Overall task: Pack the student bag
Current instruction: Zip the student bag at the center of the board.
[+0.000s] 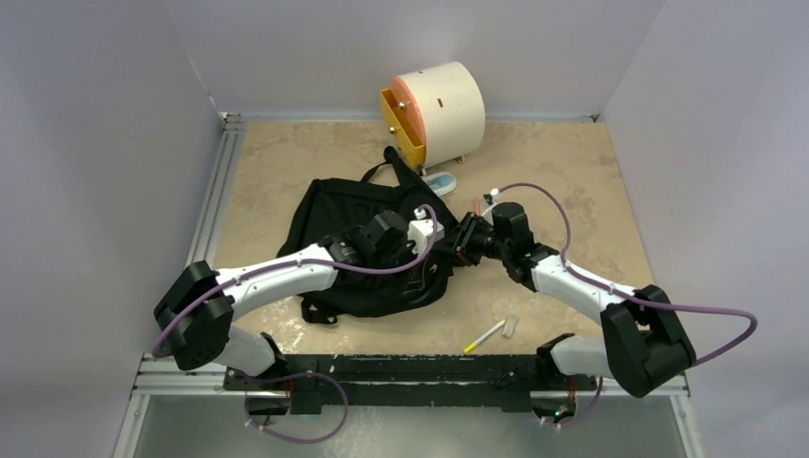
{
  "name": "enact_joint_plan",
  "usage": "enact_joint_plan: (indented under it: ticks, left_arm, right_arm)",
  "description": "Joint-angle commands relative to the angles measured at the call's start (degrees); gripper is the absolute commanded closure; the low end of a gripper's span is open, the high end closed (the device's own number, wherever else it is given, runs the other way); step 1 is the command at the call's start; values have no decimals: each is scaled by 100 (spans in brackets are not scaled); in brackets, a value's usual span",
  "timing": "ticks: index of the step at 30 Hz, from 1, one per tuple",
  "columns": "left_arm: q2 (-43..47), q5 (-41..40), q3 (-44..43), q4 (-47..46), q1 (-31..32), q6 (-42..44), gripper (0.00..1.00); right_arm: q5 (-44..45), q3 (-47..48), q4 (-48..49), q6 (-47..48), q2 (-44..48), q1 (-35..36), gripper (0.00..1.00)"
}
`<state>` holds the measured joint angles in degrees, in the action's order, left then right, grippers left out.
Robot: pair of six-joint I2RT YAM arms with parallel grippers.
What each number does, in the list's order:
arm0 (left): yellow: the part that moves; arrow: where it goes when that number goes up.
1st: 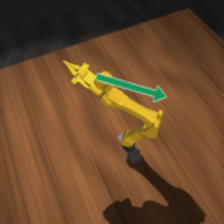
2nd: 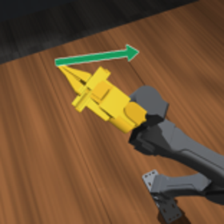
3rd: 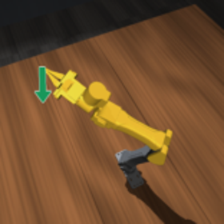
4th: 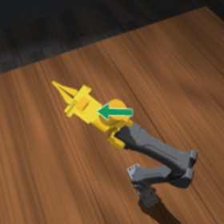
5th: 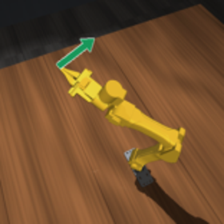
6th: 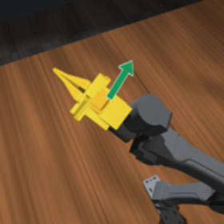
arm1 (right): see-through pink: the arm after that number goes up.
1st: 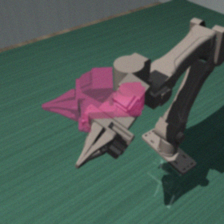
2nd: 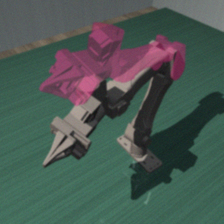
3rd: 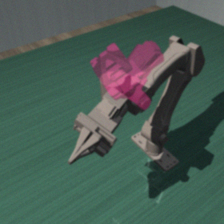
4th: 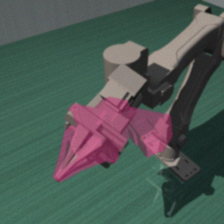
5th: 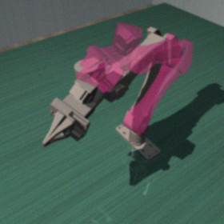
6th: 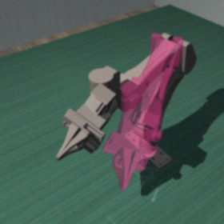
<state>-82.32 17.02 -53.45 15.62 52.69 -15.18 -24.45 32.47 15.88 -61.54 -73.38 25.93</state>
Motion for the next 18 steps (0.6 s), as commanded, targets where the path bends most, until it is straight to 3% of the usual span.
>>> enact_joint_plan:
  ticks: [1, 6, 18]
  left_arm:
    - [-2, 150, 4, 98, 22, 151, 100]
    - [-124, 140, -58, 274, 22, 181, 100]
    - [-289, -144, -322, 1126, 18, 230, 100]
  right_arm:
    - [551, 380, -342, 302, 170, -18, 72]
    - [963, 557, -621, 459, 203, -11, 99]
    - [1843, 840, -1035, 505, 312, -14, 100]
